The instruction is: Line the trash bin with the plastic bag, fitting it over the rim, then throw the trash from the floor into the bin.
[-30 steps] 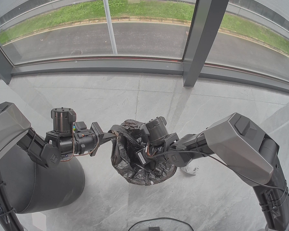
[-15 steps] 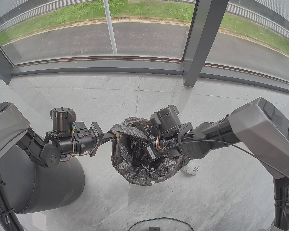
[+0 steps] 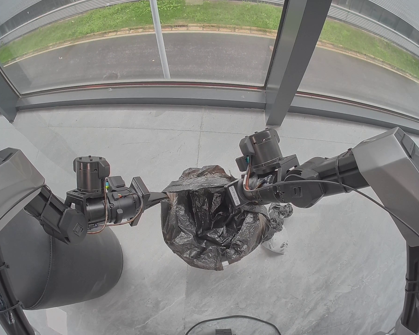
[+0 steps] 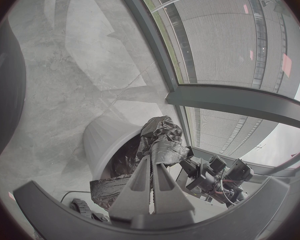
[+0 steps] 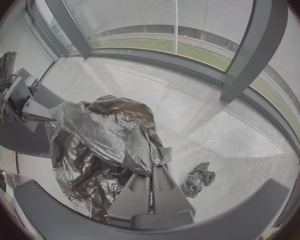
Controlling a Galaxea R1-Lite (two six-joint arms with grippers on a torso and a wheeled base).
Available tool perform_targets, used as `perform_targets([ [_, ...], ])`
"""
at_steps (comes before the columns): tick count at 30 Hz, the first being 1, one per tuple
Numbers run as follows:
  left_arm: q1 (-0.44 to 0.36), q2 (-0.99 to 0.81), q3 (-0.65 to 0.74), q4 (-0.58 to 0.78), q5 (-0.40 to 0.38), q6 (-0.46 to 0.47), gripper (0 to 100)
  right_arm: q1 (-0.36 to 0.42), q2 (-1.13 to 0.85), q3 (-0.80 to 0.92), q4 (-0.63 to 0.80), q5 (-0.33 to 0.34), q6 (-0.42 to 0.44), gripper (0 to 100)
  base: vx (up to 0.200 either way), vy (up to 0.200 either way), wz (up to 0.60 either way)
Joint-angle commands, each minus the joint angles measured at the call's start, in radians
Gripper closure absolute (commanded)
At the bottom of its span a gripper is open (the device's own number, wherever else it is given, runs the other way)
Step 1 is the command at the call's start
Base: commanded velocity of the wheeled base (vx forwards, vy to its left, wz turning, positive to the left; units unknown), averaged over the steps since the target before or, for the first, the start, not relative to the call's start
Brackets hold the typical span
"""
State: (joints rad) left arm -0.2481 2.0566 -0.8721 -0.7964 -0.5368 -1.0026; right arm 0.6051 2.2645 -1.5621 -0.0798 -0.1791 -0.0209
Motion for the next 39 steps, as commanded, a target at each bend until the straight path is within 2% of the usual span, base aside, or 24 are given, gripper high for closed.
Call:
perform_targets([
  [1, 0.001, 0.014, -0.007, -0.023, -0.002, 0.001, 100, -0.022, 0.02, -0.019, -0.012, 0.006, 0.001, 100, 0.0, 0.0, 0.0],
  [6, -0.003, 0.027, -0.007, -0.093, -0.006, 0.002, 100, -0.031, 0.049, -0.045, -0.057, 0.006, -0.002, 100, 0.0, 0.0, 0.0],
  [29, 0.004, 0.108, -0.033, -0.099, -0.006, 0.027, 100, -0.074, 0.106, -0.096, -0.075, 0.004, -0.004, 100, 0.0, 0.0, 0.0],
  [39, 0.0, 0.085, -0.028, -0.099, -0.005, 0.025, 100, -0.065, 0.038, -0.032, -0.061, -0.003, -0.01, 100, 0.0, 0.0, 0.0],
])
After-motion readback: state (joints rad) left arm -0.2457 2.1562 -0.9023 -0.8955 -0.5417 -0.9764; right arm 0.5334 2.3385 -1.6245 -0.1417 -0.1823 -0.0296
